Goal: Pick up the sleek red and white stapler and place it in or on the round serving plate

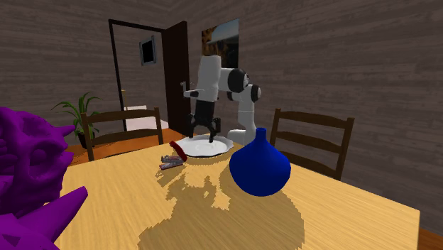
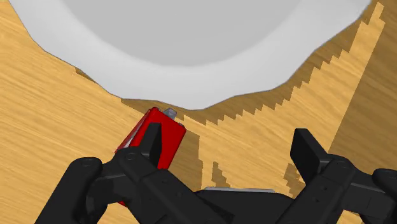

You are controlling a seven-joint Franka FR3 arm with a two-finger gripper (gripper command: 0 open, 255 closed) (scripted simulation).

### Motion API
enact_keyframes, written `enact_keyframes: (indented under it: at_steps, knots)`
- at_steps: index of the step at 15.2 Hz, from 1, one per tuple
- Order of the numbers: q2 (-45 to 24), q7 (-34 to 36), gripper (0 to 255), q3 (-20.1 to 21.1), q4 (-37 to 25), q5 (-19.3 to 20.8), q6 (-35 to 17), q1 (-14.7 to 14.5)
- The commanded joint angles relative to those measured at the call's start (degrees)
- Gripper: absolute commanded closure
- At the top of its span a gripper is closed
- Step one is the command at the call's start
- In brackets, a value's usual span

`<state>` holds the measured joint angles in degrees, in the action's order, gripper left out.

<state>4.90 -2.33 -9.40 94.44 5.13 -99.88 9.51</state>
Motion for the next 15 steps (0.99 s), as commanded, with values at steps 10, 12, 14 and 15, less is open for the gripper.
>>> enact_keyframes:
  at_steps: [10, 12, 14, 15]
  knots:
    - [-16.7, 0.7, 0, -3.5, -23.9, -0.3, 5.1, 4.0]
    - [-16.4, 0.8, 0, -3.6, -21.9, -0.2, 3.4, 4.0]
    - [-16.2, 0.8, 0, -3.6, -20.1, -0.2, 1.8, 4.1]
    - [-16.0, 0.9, 0, -3.6, -18.7, -0.1, 0.5, 4.1]
